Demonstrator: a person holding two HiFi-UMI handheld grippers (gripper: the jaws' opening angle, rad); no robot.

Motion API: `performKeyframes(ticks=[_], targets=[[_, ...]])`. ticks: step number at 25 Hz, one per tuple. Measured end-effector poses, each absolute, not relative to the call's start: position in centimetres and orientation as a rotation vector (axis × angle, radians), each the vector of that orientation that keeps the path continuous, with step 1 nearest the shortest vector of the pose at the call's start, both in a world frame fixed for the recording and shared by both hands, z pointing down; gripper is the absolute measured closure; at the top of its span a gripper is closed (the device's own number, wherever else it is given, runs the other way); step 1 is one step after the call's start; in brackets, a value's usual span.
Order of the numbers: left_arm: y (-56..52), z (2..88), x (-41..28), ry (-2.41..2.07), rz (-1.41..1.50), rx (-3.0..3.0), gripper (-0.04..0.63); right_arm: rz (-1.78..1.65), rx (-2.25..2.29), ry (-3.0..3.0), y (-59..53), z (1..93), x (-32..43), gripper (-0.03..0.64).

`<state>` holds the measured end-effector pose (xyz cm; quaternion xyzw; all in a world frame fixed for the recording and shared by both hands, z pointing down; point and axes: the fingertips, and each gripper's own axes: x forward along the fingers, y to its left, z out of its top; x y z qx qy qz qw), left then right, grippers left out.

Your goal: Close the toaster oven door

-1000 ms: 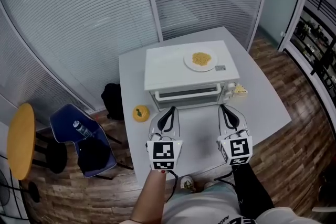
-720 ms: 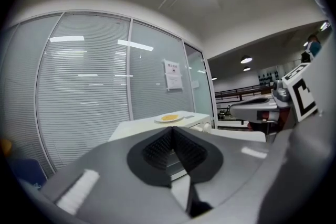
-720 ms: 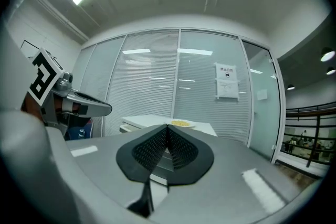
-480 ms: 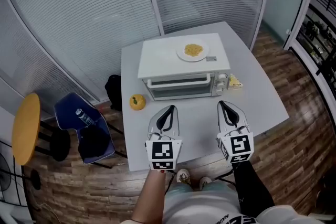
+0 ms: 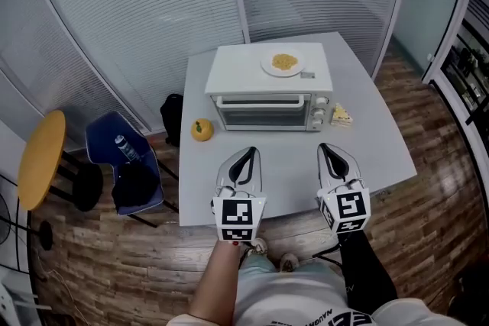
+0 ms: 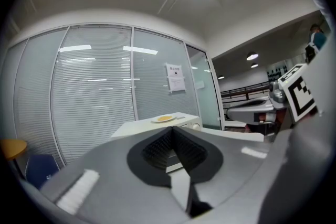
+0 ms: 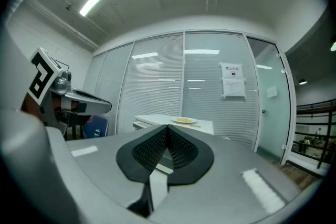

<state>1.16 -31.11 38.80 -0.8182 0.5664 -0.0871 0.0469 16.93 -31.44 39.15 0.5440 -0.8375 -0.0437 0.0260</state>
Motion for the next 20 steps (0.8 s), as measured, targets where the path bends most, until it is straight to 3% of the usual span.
performKeyframes(ticks=[20], targets=[[-29.3, 37.8, 2.8, 1.694, -0.286, -2.455, 0.54, -0.184, 1.649, -2.635, -29.6, 38.2, 17.7, 0.615]])
